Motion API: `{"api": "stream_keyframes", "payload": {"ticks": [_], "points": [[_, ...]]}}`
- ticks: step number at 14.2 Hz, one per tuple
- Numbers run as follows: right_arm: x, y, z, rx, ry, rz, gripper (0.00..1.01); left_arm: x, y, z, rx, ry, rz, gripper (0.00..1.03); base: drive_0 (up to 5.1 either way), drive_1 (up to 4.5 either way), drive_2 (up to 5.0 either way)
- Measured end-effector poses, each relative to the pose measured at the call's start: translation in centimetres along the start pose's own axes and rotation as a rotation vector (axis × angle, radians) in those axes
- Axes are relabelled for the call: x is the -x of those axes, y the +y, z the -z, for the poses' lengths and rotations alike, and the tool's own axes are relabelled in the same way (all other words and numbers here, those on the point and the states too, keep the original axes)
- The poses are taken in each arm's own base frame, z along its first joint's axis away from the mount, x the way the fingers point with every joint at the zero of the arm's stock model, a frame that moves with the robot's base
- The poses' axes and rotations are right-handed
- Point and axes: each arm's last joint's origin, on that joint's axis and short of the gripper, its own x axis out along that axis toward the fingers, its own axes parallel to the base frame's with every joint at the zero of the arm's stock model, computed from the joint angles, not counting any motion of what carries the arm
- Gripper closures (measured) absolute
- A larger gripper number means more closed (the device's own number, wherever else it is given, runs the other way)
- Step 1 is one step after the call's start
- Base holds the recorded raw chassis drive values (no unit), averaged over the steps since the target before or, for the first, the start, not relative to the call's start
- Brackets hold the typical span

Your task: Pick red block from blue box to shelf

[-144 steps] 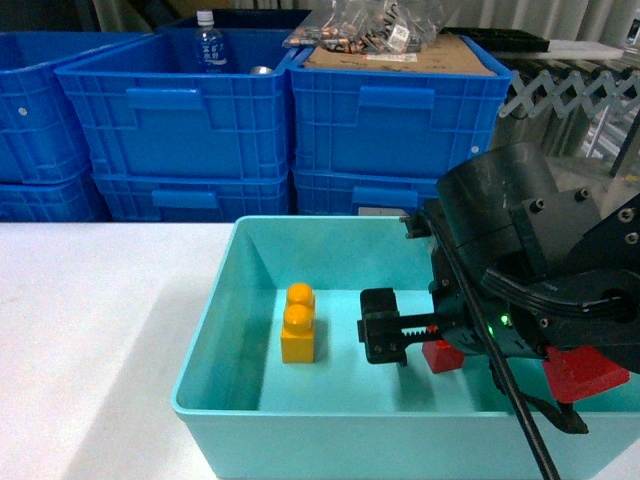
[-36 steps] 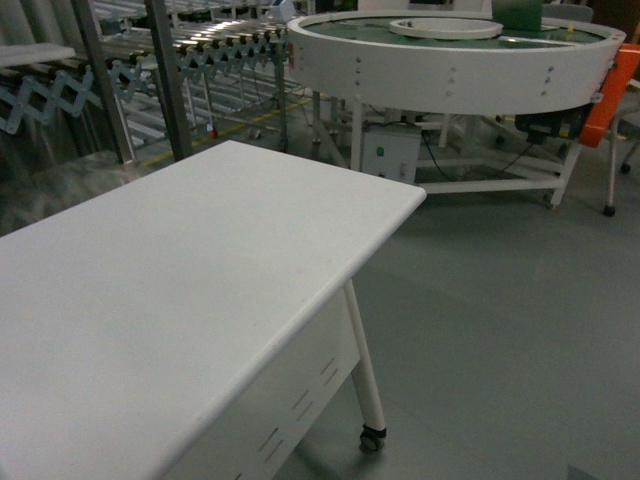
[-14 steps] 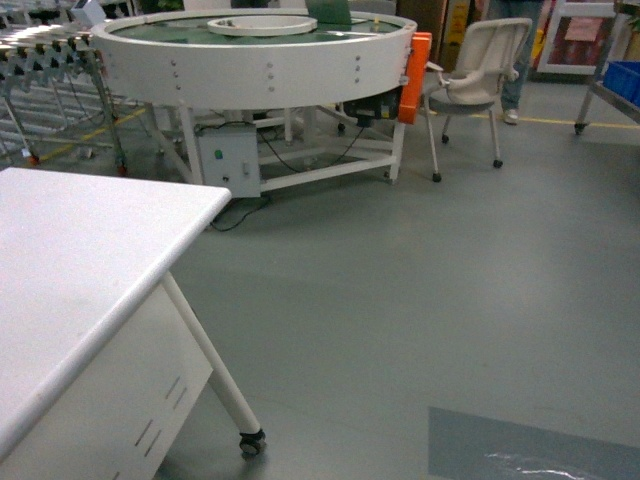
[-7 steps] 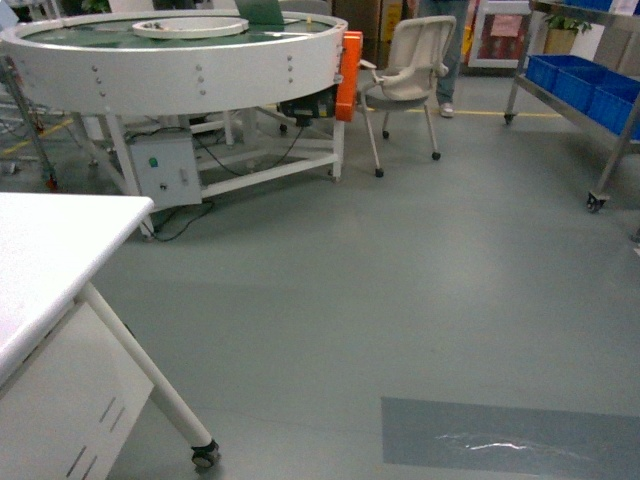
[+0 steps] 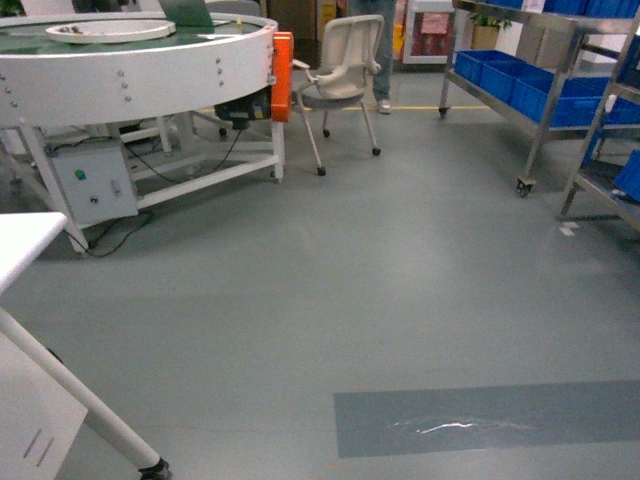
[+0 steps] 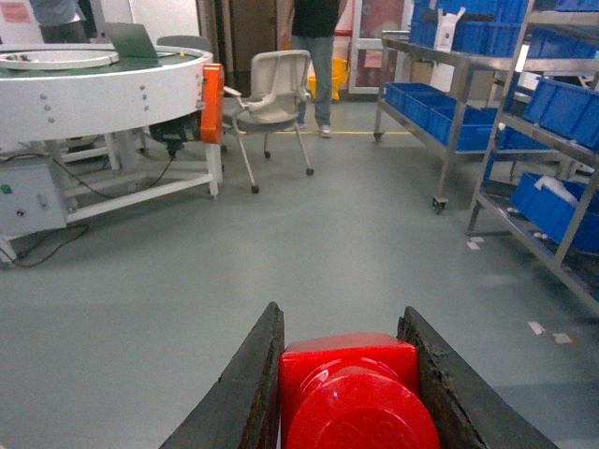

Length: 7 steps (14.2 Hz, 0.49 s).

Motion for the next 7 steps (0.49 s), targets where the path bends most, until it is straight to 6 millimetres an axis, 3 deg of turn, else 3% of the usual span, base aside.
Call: {"api": "stream_keyframes", "payload": {"ticks": [3,7], "points": [[0.00,0.00,-0.01,0.000,-0.001,0.001,0.72,0.00,-0.02,0.00,0.000,0.000,0.003,0.05,-0.8,-0.79,-0.8],[0.00,0.00,0.00,0.000,0.000,0.000,0.73,0.00,-0.01,0.00,0.000,0.000,0.002,0.05,0.0,4.36,-4.3]]}}
